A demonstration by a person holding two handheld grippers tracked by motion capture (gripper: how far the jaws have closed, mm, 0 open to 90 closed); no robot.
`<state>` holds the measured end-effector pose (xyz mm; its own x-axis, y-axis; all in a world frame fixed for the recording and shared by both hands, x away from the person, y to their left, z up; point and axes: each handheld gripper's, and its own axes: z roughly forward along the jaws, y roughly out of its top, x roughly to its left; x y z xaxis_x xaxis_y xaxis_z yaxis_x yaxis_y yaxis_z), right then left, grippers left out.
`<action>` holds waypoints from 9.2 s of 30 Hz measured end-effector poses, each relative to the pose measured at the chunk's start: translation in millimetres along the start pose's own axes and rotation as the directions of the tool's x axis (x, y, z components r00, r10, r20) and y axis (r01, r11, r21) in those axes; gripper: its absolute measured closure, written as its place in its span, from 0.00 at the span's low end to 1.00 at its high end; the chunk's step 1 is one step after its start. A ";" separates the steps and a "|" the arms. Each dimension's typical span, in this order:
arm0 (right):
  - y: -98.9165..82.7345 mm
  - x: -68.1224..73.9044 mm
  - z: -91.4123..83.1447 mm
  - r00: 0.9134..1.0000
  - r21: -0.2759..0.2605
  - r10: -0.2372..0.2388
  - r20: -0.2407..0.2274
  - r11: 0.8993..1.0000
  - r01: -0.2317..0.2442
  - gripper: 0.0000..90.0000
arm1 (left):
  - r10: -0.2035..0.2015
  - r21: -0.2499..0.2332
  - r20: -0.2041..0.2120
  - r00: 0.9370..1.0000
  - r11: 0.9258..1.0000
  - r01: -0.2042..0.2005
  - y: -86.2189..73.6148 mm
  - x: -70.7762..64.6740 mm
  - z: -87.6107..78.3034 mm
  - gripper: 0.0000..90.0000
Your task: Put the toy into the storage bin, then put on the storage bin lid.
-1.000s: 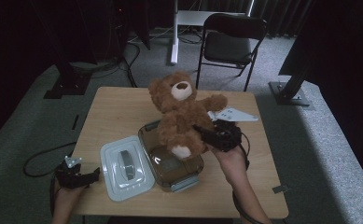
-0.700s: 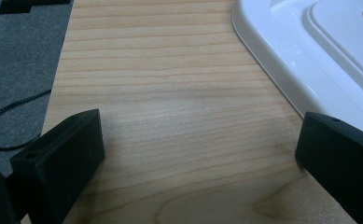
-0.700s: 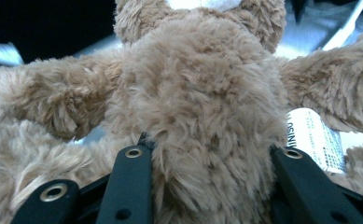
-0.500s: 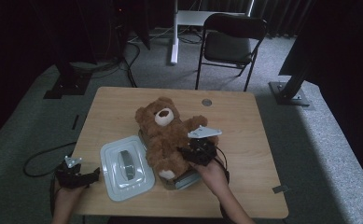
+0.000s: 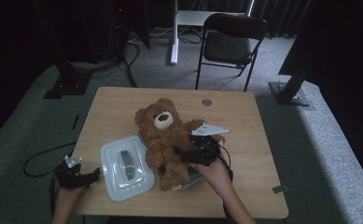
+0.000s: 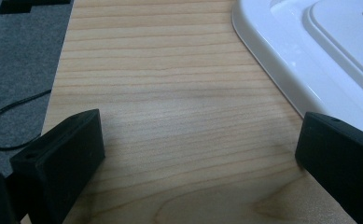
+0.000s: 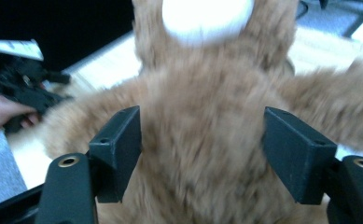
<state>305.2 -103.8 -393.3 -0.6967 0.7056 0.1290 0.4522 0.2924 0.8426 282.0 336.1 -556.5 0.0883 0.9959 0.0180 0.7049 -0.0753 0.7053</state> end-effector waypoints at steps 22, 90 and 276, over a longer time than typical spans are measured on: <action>81.7 -10.6 37.6 0.999 -0.043 0.052 -0.012 0.998 -0.053 0.15 | -0.001 -0.003 0.000 1.000 1.000 0.001 0.0 0.0 0.2 0.02; 44.4 -19.5 4.6 1.000 0.151 -0.020 0.022 0.988 0.017 0.33 | 0.003 -0.001 0.002 1.000 1.000 -0.003 0.1 0.3 0.1 0.02; -99.5 -126.8 62.2 0.975 0.203 0.174 0.139 0.959 -0.200 0.14 | 0.072 0.009 0.263 0.962 0.997 -0.078 47.6 -120.5 3.5 0.24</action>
<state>383.1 -182.2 -526.1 -0.5231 0.8285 0.1998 0.6856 0.2699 0.6761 307.4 212.4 -527.6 0.3209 0.9398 -0.1177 0.7024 -0.1527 0.6952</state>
